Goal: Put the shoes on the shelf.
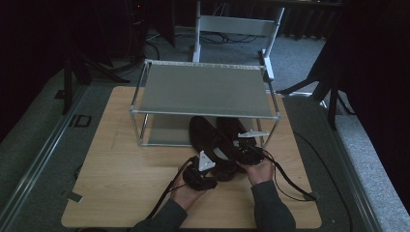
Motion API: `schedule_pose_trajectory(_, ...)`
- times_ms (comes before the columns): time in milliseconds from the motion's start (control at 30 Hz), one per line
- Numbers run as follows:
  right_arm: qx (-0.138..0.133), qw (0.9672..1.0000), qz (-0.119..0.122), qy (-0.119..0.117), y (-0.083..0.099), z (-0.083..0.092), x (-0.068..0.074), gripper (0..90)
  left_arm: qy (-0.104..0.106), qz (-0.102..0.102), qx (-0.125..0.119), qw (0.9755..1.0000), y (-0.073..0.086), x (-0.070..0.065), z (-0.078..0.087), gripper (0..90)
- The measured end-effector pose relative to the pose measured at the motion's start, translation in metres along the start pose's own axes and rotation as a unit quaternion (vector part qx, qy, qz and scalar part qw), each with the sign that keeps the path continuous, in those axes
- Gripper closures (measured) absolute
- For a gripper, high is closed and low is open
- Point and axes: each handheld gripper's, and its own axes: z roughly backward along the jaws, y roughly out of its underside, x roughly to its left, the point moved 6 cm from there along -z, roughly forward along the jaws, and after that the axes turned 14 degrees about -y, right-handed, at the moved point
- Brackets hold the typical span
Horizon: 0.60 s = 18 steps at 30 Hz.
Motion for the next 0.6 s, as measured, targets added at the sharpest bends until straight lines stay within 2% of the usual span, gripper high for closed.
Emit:
schedule_pose_trajectory(67,-0.006,1.0000,0.001,0.005,-0.003,-0.002,0.002,80.3,0.003,0.011,-0.002,0.9999,-0.001,0.003,-0.001,45.5)
schedule_pose_trajectory(233,-0.011,0.9997,0.004,0.022,-0.007,-0.002,0.005,80.4,0.004,0.002,-0.006,1.0000,-0.005,0.008,-0.003,48.4)
schedule_pose_trajectory(367,-0.022,0.9994,-0.004,0.025,-0.011,-0.003,0.004,80.4,0.003,-0.008,-0.007,0.9999,-0.010,0.011,-0.004,53.8)
schedule_pose_trajectory(400,-0.025,0.9993,-0.013,0.026,-0.013,-0.003,0.002,80.3,0.000,-0.013,-0.006,0.9999,-0.012,0.011,-0.005,59.0)
schedule_pose_trajectory(500,-0.032,0.9987,-0.022,0.032,-0.015,-0.006,-0.001,80.3,-0.005,-0.015,-0.004,0.9999,-0.013,0.012,-0.007,64.3)
schedule_pose_trajectory(600,-0.038,0.9983,-0.027,0.036,-0.017,-0.007,-0.003,80.3,-0.006,-0.006,-0.005,1.0000,-0.015,0.013,-0.009,67.2)
